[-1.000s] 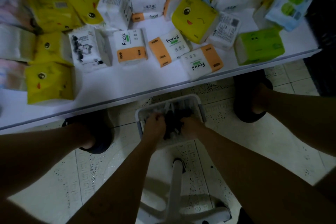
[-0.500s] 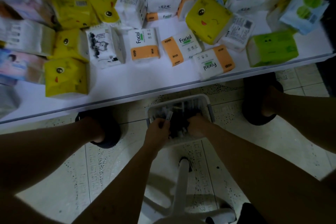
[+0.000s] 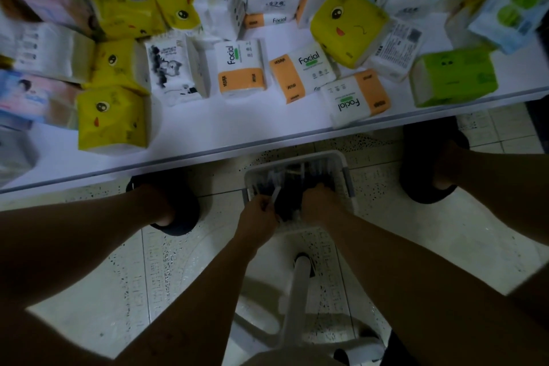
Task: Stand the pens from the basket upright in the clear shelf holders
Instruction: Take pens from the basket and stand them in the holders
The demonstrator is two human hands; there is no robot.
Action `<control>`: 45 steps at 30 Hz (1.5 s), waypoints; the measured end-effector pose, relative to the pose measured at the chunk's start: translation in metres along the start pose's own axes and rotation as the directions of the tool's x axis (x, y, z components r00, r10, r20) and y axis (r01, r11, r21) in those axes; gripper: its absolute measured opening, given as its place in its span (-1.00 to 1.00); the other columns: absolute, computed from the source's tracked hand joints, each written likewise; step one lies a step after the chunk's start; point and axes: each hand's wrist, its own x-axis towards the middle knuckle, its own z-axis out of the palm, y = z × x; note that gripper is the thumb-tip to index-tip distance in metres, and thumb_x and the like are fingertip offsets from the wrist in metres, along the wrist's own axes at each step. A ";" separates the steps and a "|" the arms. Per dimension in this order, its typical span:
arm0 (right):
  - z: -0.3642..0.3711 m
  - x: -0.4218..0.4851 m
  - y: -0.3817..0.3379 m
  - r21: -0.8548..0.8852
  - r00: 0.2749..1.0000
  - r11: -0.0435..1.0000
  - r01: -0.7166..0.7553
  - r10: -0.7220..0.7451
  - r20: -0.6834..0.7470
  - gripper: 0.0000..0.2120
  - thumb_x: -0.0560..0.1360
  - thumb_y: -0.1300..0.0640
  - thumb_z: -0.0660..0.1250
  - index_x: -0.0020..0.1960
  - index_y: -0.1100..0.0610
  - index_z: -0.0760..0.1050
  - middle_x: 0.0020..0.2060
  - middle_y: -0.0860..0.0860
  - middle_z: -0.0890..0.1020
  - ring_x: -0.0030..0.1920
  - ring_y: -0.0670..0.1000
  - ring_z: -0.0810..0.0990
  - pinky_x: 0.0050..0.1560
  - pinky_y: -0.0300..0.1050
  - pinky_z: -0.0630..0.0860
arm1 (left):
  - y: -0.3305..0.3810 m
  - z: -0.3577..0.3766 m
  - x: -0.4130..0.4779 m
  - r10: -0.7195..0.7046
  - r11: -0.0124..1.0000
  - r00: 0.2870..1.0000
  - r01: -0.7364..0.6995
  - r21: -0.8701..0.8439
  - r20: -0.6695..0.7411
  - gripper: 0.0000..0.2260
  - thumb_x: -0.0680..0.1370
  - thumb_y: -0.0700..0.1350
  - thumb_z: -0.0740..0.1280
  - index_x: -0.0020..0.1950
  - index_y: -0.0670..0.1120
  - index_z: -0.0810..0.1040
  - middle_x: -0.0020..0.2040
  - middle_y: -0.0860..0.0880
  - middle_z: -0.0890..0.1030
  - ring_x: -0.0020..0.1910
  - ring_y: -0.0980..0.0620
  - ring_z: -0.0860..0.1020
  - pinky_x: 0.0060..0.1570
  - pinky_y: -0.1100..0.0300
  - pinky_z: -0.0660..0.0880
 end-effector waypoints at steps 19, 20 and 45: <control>-0.022 -0.078 0.006 0.696 0.981 0.716 0.055 0.091 -0.171 -0.79 0.50 0.28 0.30 0.13 0.25 0.45 -0.05 0.15 0.59 -0.03 0.20 0.61 -0.10 0.06 0.61 | 0.029 0.010 -0.031 0.196 0.967 0.976 -0.209 -0.148 -0.097 -0.90 0.59 -0.10 0.29 -0.10 -0.07 0.53 -0.16 -0.07 0.61 -0.15 -0.02 0.57 -0.07 0.10 0.52; -0.025 -0.086 0.006 0.681 0.975 0.727 0.086 0.079 -0.208 -0.78 0.50 0.30 0.27 0.14 0.25 0.48 -0.06 0.14 0.59 -0.05 0.16 0.58 -0.10 0.01 0.57 | 0.034 0.007 -0.037 0.210 0.961 0.973 -0.223 -0.166 -0.091 -0.86 0.61 -0.11 0.27 -0.14 -0.04 0.53 -0.18 -0.08 0.62 -0.18 -0.02 0.57 -0.07 0.09 0.53; -0.184 -0.305 -0.049 0.361 0.382 0.440 0.822 0.043 -0.923 -0.84 0.63 -0.01 0.18 0.17 -0.10 0.46 -0.14 -0.14 0.56 -0.20 -0.25 0.50 -0.18 -0.31 0.43 | 0.181 -0.109 -0.220 0.686 0.517 0.658 -0.741 -0.428 -0.310 -0.75 0.58 -0.23 0.31 0.25 -0.06 0.49 -0.07 -0.20 0.64 -0.19 -0.07 0.68 -0.11 0.02 0.63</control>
